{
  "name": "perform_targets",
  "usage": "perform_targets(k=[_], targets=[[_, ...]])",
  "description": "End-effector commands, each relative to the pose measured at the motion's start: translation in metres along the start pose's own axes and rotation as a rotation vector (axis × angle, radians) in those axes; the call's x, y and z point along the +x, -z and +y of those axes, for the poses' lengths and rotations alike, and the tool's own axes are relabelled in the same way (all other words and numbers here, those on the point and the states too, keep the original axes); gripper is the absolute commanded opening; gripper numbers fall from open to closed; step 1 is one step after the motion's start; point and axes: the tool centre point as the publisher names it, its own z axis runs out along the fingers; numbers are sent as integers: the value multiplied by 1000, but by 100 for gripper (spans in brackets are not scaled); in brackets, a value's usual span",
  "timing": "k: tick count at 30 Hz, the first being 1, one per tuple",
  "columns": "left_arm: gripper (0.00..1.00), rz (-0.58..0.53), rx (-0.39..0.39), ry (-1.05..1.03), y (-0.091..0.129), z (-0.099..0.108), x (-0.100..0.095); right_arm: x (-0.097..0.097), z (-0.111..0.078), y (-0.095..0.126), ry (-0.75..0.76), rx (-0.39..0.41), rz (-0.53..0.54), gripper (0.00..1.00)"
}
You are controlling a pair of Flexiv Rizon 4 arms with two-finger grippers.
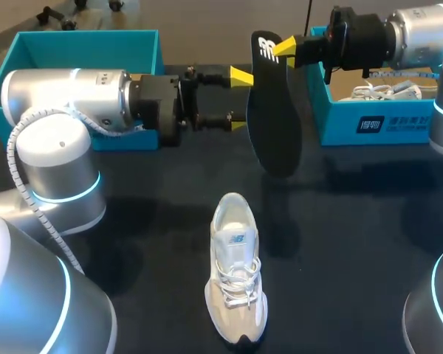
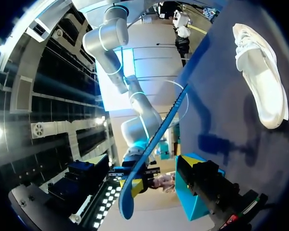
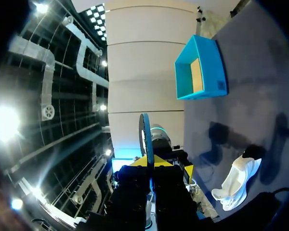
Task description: Take the shoe out of the shoebox, open the shoe tongue, remove and reinsert the insole, then place the shoe into the shoebox
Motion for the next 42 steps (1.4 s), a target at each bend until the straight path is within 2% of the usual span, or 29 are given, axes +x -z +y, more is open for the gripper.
perform_targets(k=[1,6,17,19,23,35,39,42], targets=[[95,7,8,-8,-8,-1,-1,0,1,-1,-1,0,-1,0],[93,12,25,-13,-19,-4,-1,0,1,-1,-1,0,-1,0],[76,4,15,-45,-25,0,-15,0,1,-1,-1,0,-1,0],[65,1,15,-48,-26,-2,-17,0,1,-1,-1,0,-1,0],[50,-5,17,-57,-26,-4,-21,0,1,-1,-1,0,-1,0],[45,4,-4,-66,-25,-1,-23,0,1,-1,-1,0,-1,0],[36,17,-11,-68,-26,0,-22,0,1,-1,-1,0,-1,0],[34,24,-15,-70,-27,1,-20,0,1,-1,-1,0,-1,0]])
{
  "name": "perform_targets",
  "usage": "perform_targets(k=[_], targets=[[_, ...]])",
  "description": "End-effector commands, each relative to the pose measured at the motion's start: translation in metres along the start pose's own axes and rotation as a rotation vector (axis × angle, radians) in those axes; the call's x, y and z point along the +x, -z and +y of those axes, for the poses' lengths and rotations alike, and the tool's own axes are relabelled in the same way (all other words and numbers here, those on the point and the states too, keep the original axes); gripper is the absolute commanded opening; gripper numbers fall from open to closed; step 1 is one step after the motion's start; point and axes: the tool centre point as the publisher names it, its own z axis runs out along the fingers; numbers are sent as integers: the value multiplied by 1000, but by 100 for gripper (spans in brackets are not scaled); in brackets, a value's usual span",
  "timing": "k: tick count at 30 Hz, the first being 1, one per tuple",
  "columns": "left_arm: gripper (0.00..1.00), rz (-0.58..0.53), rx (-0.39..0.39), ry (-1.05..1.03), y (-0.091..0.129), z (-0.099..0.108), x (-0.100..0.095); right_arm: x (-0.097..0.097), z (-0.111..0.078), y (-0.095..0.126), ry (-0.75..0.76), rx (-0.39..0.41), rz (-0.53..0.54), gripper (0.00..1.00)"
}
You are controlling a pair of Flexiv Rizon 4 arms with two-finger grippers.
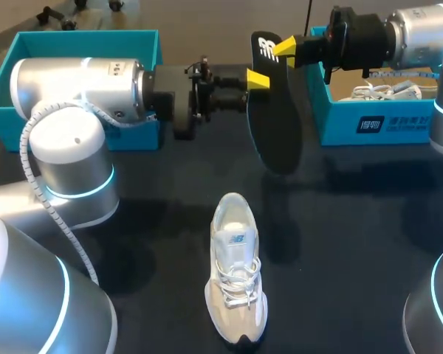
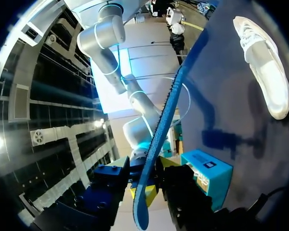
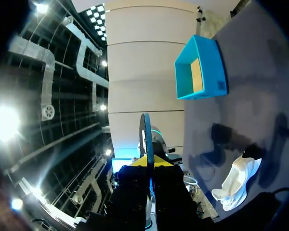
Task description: Take the shoe out of the shoebox, open the shoe tongue, remove and reinsert the insole, then place the shoe into the shoebox
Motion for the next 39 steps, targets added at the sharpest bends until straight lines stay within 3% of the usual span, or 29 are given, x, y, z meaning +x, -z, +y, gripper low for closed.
perform_targets(k=[1,20,26,29,37,38,39], targets=[[34,13,-8,-5,-4,0,0,0,1,-2,0,0,-1,0],[29,1,-9,-11,-4,1,-6,0,1,-2,0,0,-1,0],[15,11,-6,-8,-7,1,-3,0,1,-2,0,0,-1,0],[0,13,-6,-6,-8,1,-3,0,1,-2,0,0,-1,0],[0,13,-7,-6,-8,2,-1,0,1,-1,3,-2,1,0],[0,12,-7,-6,-8,2,-1,0,1,-1,11,-5,7,13],[0,11,-9,-7,-6,2,-1,1,1,-1,21,-8,9,80]])
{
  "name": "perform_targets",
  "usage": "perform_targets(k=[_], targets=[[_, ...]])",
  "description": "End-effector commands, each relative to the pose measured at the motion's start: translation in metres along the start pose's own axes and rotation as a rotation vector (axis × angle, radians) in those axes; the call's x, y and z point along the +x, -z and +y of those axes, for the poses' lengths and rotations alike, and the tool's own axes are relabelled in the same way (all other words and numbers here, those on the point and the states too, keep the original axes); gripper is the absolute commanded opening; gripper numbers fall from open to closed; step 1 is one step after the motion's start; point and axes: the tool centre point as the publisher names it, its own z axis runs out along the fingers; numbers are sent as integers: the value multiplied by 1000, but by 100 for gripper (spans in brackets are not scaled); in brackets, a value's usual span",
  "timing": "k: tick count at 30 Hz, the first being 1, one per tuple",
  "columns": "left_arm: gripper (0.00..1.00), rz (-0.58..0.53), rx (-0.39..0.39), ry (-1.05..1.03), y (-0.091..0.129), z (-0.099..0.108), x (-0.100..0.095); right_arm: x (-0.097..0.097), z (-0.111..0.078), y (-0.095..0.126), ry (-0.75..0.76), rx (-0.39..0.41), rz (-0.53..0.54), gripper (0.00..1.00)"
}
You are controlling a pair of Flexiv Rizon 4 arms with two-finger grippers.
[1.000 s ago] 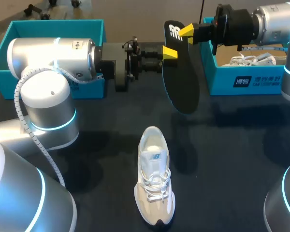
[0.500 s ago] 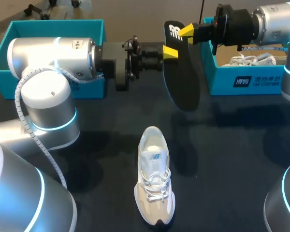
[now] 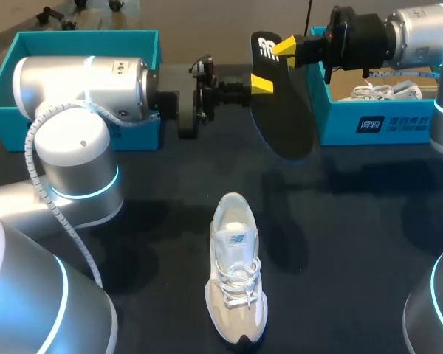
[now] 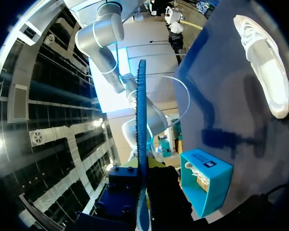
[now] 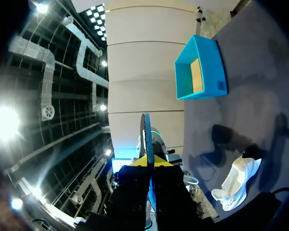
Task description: Take the shoe out of the shoebox, open the shoe tongue, remove and reinsert the insole, then place the shoe into the shoebox
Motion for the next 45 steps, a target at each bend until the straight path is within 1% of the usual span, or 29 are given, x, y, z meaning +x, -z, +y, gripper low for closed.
perform_targets(k=[1,4,9,18,23,25,28,31,35,36,38,39,45], targets=[[0,0,-3,-1,1,1,0,0,0,-1,19,-8,9,100],[0,-1,-7,0,6,0,0,2,-2,0,37,-11,17,100],[0,9,-14,18,19,-1,7,0,-13,-1,61,-2,29,100],[0,34,-28,58,59,-8,18,-10,-35,-4,78,23,64,100],[0,47,-44,81,78,-12,23,-18,-45,-3,81,15,76,100],[0,46,-48,101,84,-14,27,-21,-48,-2,79,-2,73,100],[0,48,-57,155,92,-16,32,-21,-48,-2,79,-2,73,100],[0,57,-60,279,99,-15,38,-21,-48,-2,79,-2,73,100],[0,77,-34,483,105,-15,44,-21,-48,-2,79,-2,73,100],[0,61,5,556,106,-15,45,-21,-48,-2,79,-2,73,100],[0,42,57,670,107,-16,48,-21,-48,-2,79,-2,73,100],[0,39,83,694,108,-17,48,-21,-48,-2,79,-2,73,100],[0,39,83,694,108,-17,48,-21,-48,-2,79,-2,73,100]])
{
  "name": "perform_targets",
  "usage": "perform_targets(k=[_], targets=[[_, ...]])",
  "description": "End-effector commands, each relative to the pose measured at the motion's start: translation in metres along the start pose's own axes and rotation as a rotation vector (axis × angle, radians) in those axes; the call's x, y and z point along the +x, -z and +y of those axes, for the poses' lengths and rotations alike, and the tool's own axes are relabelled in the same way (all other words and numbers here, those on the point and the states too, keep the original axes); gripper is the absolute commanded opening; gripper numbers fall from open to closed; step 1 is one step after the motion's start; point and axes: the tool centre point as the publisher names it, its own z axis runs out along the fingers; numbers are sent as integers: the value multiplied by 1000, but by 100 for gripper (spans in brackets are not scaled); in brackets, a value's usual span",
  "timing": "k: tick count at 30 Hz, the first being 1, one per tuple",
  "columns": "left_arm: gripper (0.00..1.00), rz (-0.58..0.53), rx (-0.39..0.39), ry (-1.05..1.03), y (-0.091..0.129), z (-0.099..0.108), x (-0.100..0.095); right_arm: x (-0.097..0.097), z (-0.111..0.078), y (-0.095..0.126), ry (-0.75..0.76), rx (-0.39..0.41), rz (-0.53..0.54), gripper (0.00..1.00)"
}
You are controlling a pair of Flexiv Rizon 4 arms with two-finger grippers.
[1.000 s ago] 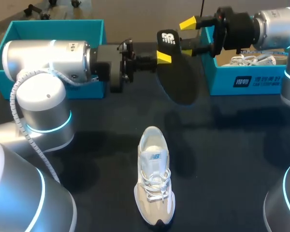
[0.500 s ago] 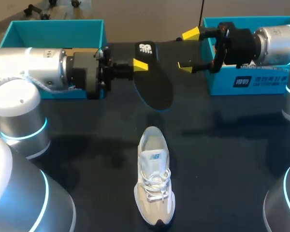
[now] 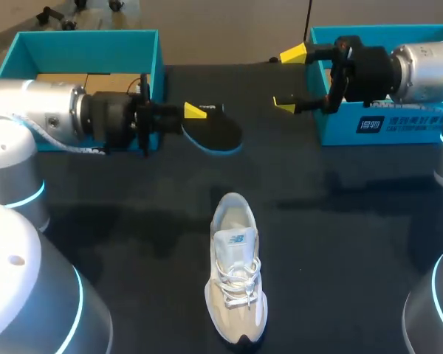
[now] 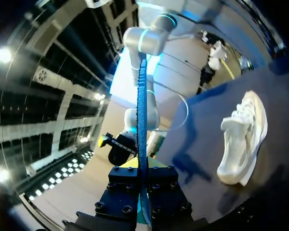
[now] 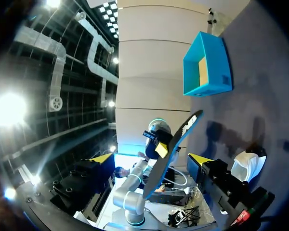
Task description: Take the shoe out of the shoebox, open the shoe tongue, remove and reinsert the insole, then place the shoe into the shoebox
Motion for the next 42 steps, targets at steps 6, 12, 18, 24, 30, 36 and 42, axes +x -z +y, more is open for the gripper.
perform_targets(k=[6,12,18,24,30,36,42], targets=[[0,22,53,67,2,9,-5,-1,0,-1,0,-1,1,100],[0,45,114,369,0,4,-19,-1,0,-1,0,-1,1,100],[0,65,189,849,11,4,-34,-1,0,-1,0,-1,1,100],[0,103,191,1188,19,3,-32,-1,0,-1,0,-1,1,100],[0,141,267,1510,24,7,-30,-1,0,-1,0,-1,1,100],[0,156,194,1448,21,5,-28,-1,0,-1,0,-1,1,100],[0,156,194,1448,21,5,-28,-1,0,-1,0,-1,1,100]])
